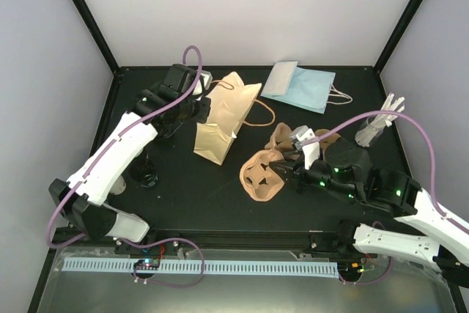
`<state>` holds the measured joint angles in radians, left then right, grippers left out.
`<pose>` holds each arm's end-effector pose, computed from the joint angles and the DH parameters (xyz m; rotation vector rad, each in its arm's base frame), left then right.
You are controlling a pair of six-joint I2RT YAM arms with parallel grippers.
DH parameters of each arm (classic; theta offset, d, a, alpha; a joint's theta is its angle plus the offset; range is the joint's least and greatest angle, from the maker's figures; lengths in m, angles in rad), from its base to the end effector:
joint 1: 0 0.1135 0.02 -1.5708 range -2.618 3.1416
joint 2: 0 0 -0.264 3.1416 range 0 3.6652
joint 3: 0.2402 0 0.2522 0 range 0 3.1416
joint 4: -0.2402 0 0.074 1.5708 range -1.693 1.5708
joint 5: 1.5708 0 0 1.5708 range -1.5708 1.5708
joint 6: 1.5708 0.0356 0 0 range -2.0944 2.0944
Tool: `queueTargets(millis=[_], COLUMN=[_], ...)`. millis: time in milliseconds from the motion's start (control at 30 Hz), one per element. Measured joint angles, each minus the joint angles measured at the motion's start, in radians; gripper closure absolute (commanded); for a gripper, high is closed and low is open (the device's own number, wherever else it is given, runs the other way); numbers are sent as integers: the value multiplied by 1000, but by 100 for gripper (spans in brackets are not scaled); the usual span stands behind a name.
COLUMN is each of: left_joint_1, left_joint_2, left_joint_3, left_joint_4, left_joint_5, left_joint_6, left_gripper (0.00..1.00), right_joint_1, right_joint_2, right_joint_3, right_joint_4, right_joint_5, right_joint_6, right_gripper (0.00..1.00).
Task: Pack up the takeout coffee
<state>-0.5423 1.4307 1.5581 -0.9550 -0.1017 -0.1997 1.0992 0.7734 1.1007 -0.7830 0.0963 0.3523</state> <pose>0.2524 -0.1479 0.3850 0.3629 2.3774 -0.2257 0.0676 0.1250 0.3853 -0.7148 1.9991 0.8017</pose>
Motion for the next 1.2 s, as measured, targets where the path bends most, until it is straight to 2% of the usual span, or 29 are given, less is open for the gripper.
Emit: queueTargets(millis=[200, 533, 767, 1000, 1200], left_joint_1=[0, 0, 0, 0, 0], left_joint_2=[-77, -193, -208, -222, -231], left_joint_3=[-33, -191, -205, -206, -207], left_joint_4=[0, 43, 60, 65, 65], left_joint_5=[25, 117, 162, 217, 240], left_joint_6=[45, 109, 153, 201, 214], left_gripper=[98, 98, 98, 99, 98], right_joint_1=[0, 0, 0, -2, -40], right_joint_2=[-3, 34, 107, 249, 335], right_joint_3=[60, 175, 273, 424, 485], right_joint_4=[-23, -45, -42, -35, -11], right_joint_5=[9, 53, 51, 9, -105], right_joint_6=[-4, -14, -35, -62, -66], right_gripper=[58, 58, 58, 58, 58])
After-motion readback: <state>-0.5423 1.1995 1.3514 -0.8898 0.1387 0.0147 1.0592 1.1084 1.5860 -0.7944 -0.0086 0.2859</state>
